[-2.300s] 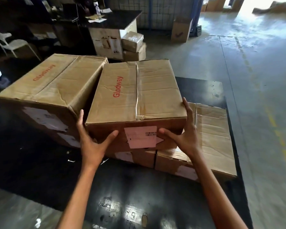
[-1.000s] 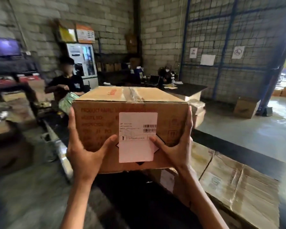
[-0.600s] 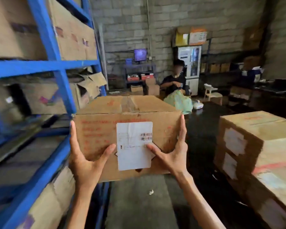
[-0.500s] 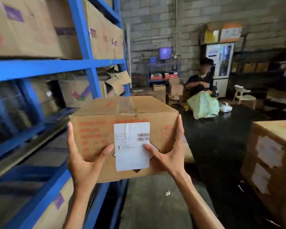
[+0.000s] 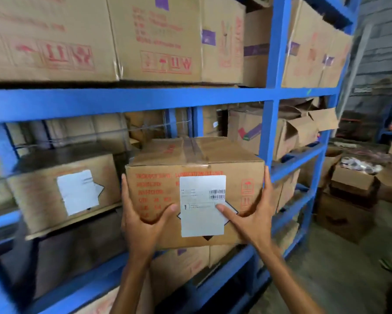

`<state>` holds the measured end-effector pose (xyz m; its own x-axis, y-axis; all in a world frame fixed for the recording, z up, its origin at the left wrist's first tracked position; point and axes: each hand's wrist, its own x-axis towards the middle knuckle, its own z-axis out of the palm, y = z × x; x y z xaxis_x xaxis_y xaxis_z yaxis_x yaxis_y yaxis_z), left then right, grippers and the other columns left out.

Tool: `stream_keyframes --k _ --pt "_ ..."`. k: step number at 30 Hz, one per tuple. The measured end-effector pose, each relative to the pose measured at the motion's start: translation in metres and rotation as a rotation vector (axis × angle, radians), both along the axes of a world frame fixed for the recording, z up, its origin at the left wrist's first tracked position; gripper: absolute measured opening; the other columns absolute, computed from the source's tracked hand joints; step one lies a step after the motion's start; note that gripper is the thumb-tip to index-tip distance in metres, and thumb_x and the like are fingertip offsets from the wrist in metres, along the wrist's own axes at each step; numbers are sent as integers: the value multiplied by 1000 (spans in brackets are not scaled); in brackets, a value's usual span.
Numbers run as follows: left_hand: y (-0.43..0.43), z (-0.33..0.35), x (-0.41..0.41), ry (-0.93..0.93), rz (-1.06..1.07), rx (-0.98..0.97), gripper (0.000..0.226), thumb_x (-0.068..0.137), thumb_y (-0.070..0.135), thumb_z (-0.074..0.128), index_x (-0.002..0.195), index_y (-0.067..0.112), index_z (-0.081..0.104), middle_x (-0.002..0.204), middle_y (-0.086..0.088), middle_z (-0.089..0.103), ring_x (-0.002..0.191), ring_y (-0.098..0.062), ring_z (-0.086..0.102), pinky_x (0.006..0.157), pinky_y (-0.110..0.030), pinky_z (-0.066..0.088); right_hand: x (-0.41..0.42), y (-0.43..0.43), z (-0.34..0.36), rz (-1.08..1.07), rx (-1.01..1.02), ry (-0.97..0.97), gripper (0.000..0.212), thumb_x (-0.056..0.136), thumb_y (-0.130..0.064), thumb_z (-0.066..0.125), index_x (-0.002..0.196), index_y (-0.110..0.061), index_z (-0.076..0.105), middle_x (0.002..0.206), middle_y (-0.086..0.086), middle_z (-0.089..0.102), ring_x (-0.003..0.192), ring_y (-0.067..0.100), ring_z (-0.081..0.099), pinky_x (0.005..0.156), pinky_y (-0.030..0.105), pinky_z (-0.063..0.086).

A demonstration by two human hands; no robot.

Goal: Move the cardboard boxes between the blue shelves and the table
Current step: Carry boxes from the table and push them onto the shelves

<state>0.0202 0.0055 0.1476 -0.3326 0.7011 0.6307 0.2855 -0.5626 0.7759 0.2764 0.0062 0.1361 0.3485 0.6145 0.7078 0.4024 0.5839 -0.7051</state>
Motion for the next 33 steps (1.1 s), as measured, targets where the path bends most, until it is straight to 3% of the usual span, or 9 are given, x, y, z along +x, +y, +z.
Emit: stream_keyframes --k 4,7,12,15,18,20,25,29,33 --pt "9 -3 6 15 90 49 130 52 80 81 159 50 13 153 36 35 133 22 35 98 -3 36 2 40 -1 150 -21 19 136 50 -75 89 161 -44 16 135 -50 45 123 -20 49 95 8 44" --pt "16 -5 9 86 159 51 134 52 75 85 159 48 9 155 37 27 136 24 29 98 8 28 6 68 -2 200 -34 9 138 48 -79 87 161 -43 15 134 -52 42 123 -21 48 96 26 45" --pt "47 -14 10 141 159 -22 148 49 60 97 160 47 0 166 17 23 145 13 25 106 1 28 12 120 -3 219 -16 -25 136 47 -86 81 160 -48 14 133 -57 37 120 -27 44 94 26 43" --pt "81 -14 10 147 195 -17 145 50 62 95 159 48 1 164 18 26 146 7 29 111 -19 39 10 164 -3 266 -13 -33 135 48 -84 82 159 -51 13 136 -54 39 121 -27 43 92 20 42" --pt "123 -14 4 132 232 -15 143 53 56 97 161 45 4 162 10 34 147 -9 37 111 -48 48 0 216 -2 319 -16 -49 141 48 -77 87 162 -45 10 148 -35 42 130 -17 44 101 30 46" --pt "152 -13 -5 146 264 5 142 56 50 98 162 42 3 162 7 35 146 -13 38 111 -53 47 -12 253 -4 361 -7 -49 141 48 -75 89 162 -45 10 147 -41 39 133 -13 44 103 30 46" --pt "215 -4 -27 198 372 28 139 58 51 94 161 38 1 161 23 27 148 0 31 117 -46 41 -51 341 -5 379 -33 20 136 49 -83 84 160 -46 14 138 -51 38 126 -23 42 101 41 48" --pt "262 -2 -52 257 433 52 140 60 66 87 163 31 -3 171 5 13 159 -24 10 124 -59 23 -81 397 -2 380 -46 6 133 47 -89 78 156 -56 10 135 -56 35 122 -18 43 100 42 44" --pt "296 -12 -67 316 518 41 145 63 61 89 164 22 -8 173 8 -3 158 -20 -12 127 -28 -8 -103 432 -8 375 -122 32 131 40 -94 75 149 -68 7 150 -10 48 134 21 47 105 55 44"
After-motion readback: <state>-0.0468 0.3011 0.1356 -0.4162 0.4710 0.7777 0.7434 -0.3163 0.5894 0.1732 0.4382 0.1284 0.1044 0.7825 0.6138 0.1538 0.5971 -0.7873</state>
